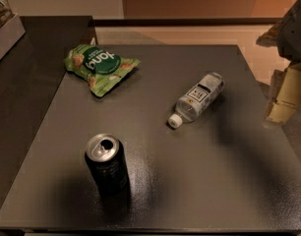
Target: Place blue plastic bottle upright
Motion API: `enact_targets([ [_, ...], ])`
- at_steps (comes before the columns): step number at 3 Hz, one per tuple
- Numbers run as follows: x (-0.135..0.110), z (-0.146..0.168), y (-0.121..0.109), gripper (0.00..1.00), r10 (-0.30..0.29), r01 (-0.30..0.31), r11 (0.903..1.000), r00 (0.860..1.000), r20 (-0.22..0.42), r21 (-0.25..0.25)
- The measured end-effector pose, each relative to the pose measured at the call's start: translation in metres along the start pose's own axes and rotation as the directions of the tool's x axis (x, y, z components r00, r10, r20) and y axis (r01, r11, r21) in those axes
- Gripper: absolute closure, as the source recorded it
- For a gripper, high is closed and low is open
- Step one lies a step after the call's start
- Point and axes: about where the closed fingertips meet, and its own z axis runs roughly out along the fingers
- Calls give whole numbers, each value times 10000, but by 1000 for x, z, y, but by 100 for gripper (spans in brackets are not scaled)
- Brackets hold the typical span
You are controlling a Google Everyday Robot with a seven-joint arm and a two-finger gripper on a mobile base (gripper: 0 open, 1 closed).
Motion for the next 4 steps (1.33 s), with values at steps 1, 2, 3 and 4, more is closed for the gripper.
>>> enact_targets([
  [1, -16, 10, -12, 0, -766, 766, 9970, 9971, 26, -128],
  [2, -36, 31, -29, 0, -1648, 1657, 9855, 9860, 253, -370],
  [3, -55, 54, -39, 0, -2658, 2685, 9613, 9628, 489, -622],
  [4, -63, 79, -46, 0, -3700, 3739, 9226, 9273, 564, -946],
])
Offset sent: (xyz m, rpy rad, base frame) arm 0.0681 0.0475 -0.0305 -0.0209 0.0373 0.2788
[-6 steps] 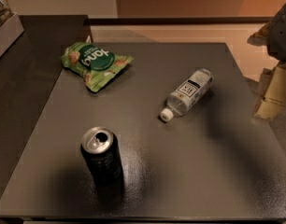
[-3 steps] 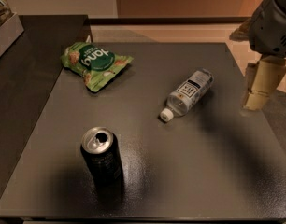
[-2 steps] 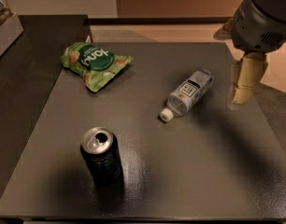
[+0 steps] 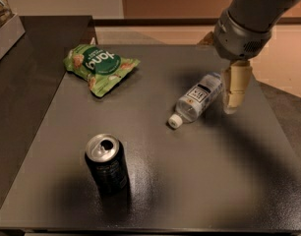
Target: Place blue plastic bottle upright
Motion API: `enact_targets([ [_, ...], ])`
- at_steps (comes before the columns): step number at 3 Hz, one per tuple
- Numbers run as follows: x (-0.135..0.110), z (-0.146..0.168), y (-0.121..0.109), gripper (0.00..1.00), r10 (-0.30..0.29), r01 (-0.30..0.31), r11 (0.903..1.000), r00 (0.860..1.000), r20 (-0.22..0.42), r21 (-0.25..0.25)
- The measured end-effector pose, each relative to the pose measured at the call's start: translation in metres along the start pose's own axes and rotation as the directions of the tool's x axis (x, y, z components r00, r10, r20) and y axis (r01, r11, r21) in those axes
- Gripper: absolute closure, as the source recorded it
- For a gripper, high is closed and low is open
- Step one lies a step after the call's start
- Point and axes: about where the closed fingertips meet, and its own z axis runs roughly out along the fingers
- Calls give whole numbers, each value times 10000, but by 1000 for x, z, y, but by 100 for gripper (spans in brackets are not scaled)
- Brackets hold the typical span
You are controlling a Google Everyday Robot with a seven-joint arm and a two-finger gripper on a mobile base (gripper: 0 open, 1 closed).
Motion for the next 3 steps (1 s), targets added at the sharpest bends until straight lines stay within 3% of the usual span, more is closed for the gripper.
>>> enact_targets([
  [1, -2, 19, -5, 0, -1322, 1323, 9911, 9912, 99, -163],
  [2, -5, 34, -3, 0, -2457, 2478, 9677, 9682, 482, -460],
  [3, -12, 49, 3, 0, -3445, 3529, 9307, 9341, 935, -963],
])
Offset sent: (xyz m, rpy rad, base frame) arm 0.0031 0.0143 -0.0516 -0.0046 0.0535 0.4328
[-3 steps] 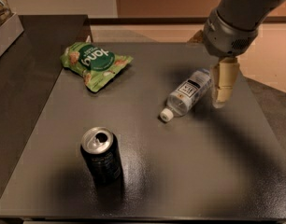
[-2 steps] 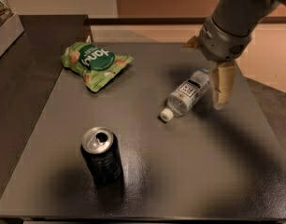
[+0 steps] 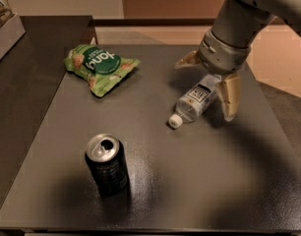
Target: Place blue plastic bottle upright
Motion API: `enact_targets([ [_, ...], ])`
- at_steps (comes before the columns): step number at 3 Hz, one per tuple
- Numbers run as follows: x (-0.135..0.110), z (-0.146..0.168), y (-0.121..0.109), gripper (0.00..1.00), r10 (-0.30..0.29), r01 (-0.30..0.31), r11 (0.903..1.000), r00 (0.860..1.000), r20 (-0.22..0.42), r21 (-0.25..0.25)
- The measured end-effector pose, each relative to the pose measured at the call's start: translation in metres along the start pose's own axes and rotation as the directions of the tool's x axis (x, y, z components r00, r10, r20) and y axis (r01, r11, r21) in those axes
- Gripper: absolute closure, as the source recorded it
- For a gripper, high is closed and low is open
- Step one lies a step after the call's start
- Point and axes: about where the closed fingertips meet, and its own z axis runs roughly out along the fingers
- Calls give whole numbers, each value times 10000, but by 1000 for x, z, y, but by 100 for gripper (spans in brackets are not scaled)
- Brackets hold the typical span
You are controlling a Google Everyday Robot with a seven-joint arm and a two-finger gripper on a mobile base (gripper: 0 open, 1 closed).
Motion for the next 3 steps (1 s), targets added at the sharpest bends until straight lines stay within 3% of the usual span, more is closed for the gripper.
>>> enact_targets([
  [1, -7, 14, 5, 0, -698, 712, 9958, 9972, 268, -571],
  [3, -16, 31, 12, 0, -1148, 1165, 9849, 9932, 204, -1282],
])
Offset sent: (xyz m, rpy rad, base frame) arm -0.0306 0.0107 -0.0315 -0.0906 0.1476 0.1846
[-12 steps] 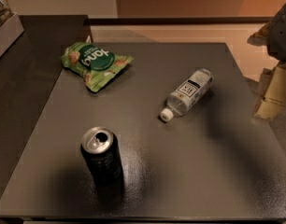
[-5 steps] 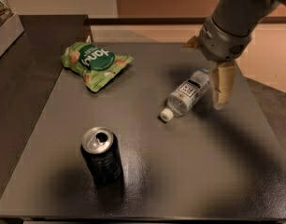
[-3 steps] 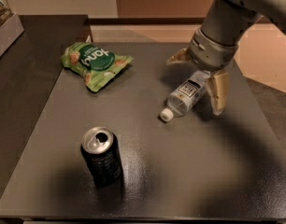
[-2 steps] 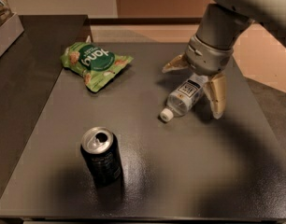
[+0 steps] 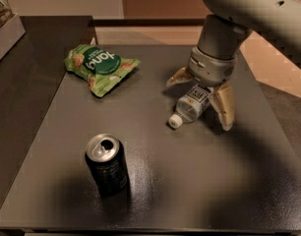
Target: Place blue plastic bottle upright
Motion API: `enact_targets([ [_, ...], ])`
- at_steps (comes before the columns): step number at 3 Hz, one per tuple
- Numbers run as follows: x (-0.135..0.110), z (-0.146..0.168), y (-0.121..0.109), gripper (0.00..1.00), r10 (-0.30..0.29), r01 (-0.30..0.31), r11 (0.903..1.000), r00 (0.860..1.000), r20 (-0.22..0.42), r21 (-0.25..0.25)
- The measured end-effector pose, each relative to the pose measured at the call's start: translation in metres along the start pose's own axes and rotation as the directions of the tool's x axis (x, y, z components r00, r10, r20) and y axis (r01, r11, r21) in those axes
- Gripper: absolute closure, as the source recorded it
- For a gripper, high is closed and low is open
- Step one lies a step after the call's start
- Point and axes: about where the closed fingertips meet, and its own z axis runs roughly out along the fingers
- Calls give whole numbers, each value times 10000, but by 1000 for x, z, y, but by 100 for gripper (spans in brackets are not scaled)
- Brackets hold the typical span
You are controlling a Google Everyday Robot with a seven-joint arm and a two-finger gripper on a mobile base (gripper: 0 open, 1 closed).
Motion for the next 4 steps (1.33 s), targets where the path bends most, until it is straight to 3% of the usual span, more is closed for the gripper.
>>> enact_targets([
  [1, 2, 3, 0, 18, 83, -83, 9999, 9999, -102, -62],
  [3, 4, -4, 2, 64, 296, -294, 9995, 9994, -155, 126],
  [4, -1, -18, -4, 88, 593, -601, 9964, 9981, 163, 603],
])
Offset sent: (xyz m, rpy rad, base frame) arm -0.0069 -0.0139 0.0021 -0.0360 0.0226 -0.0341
